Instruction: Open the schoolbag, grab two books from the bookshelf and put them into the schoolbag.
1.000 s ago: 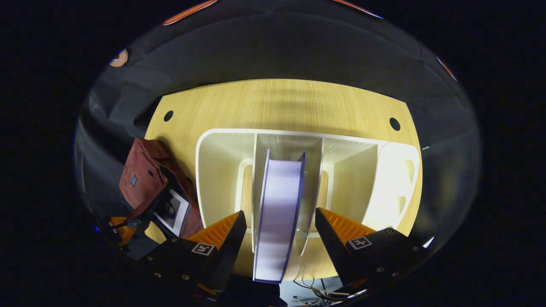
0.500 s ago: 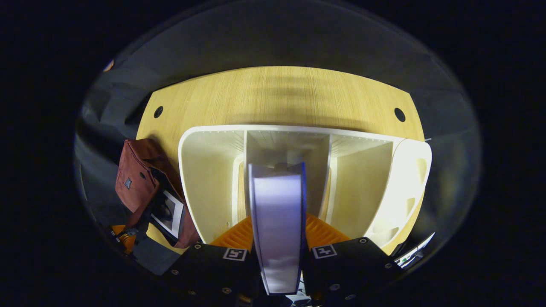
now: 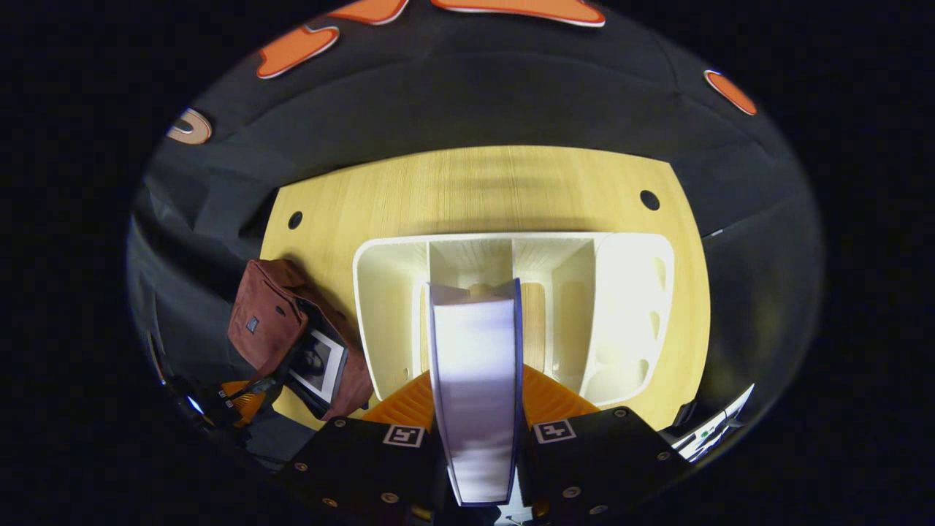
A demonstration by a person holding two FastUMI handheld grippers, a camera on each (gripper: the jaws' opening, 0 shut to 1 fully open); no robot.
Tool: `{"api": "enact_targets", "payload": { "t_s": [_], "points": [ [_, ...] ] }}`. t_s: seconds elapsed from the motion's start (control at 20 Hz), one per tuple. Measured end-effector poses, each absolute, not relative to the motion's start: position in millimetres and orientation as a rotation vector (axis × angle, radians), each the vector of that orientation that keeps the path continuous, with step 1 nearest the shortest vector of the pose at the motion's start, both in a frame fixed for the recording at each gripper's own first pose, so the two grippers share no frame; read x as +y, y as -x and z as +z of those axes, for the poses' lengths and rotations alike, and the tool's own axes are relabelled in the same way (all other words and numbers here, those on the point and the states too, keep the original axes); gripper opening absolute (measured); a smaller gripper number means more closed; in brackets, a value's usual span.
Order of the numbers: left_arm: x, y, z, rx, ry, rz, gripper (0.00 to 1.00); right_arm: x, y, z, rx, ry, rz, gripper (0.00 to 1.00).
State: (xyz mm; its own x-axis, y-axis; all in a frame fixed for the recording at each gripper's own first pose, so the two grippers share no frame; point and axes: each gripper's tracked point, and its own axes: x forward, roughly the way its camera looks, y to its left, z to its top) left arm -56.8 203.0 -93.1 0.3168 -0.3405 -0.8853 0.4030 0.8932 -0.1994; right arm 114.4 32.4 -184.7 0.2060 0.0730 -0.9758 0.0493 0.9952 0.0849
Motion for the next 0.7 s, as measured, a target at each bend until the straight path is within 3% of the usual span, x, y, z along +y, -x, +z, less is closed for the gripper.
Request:
{"api": "enact_targets", "payload": {
  "t_s": [0.35, 0.7],
  "points": [
    [205, 60, -98, 1.142, -0.056, -0.512, 0.02, 38, -93, -119, 1.266, -0.087, 0.03, 0.39],
    [206, 57, -95, 1.139, -0.083, -0.539, 0.02, 71, -59, -100, 1.217, -0.215, 0.08, 0.39]
  ]
}}
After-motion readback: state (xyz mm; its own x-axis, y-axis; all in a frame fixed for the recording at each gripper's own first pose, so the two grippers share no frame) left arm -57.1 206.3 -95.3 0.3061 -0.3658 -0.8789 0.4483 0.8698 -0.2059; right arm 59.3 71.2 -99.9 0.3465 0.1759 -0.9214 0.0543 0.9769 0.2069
